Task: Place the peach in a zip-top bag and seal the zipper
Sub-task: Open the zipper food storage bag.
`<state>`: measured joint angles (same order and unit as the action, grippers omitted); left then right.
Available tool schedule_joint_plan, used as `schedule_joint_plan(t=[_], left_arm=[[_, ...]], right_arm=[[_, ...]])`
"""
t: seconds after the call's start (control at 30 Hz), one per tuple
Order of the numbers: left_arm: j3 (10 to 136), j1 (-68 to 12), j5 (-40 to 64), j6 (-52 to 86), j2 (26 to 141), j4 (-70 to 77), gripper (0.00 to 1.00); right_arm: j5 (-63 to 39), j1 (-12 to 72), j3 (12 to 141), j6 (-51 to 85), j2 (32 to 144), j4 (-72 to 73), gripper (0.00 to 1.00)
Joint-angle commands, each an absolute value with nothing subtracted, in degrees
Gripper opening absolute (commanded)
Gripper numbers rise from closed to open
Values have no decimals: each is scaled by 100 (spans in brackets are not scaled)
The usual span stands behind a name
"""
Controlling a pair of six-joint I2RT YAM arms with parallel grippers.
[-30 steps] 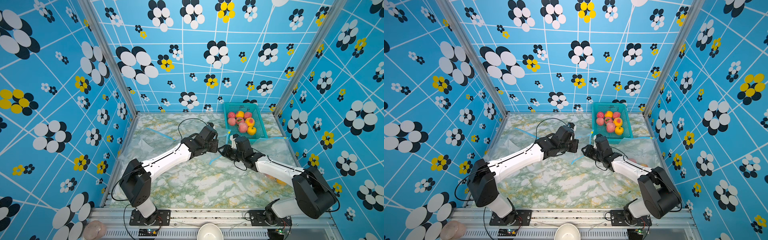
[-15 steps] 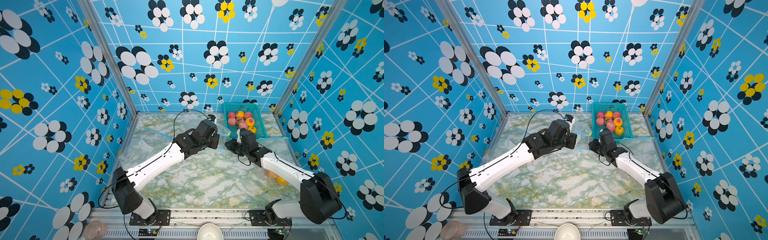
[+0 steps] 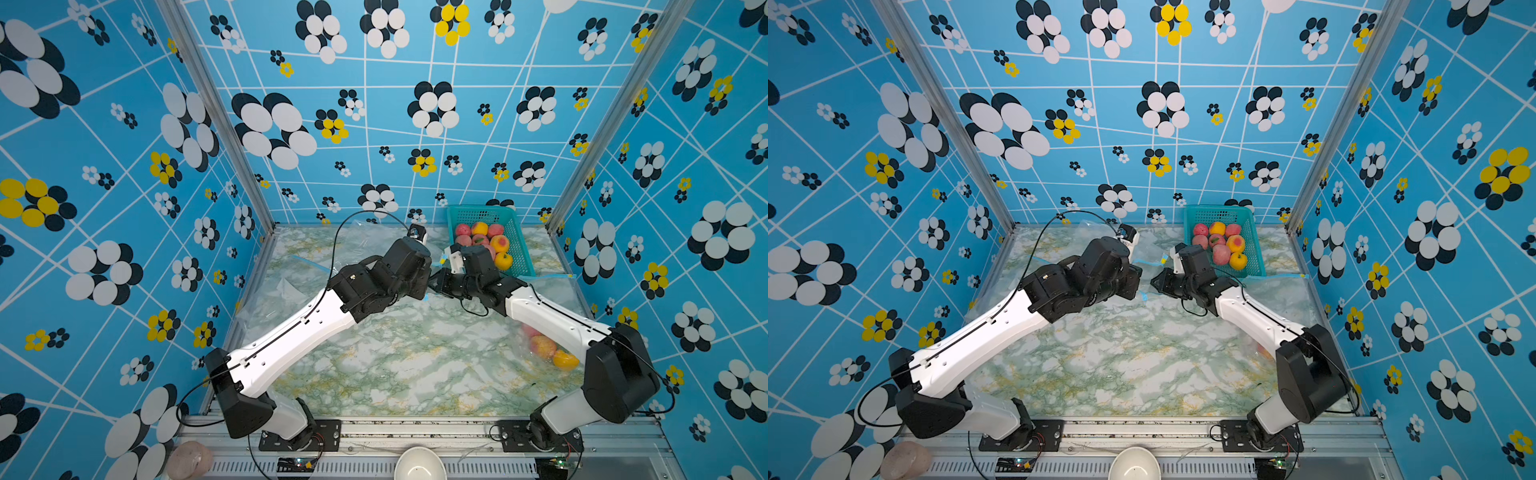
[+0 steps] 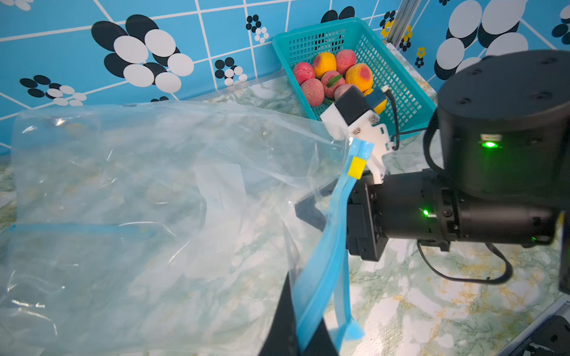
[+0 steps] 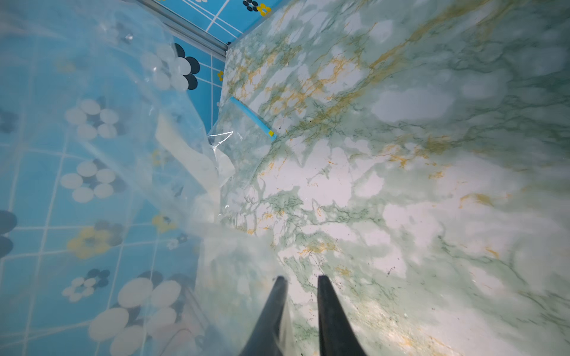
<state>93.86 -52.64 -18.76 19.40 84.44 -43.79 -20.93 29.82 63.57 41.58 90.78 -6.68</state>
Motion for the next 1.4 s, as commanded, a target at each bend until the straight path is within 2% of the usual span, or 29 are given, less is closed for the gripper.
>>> schedule_joint_plan(t=[0.0,0.23,0.47,0.83,1.07,1.23,1.37], left_arm=[[9254,-5283,-1975,1986,8427,-4657,0],[8140,-4997,-1051,2613,8957,-3711,0],[7917,-4882,-588,2781,9553,-3039,0],[7840,-4749,-505,2778,9712,-2840,0],[7789,-4763,-510,2841,9645,-2795,0],[7812,-4772,-510,2841,9595,-2784,0],[7883,-4799,-524,2838,9594,-2822,0]], right_arm=[[-2291,2975,6541,3972,9554,-836,24],[-1926,2849,6306,3508,9554,-1384,49],[-1582,2332,5671,3346,8689,-1816,60],[-1792,1982,5394,3164,7893,-2311,64],[-2024,1537,5780,3106,7509,-2596,65],[-1607,905,6528,2674,7772,-3055,67],[-1059,712,7290,2258,8368,-3382,68]])
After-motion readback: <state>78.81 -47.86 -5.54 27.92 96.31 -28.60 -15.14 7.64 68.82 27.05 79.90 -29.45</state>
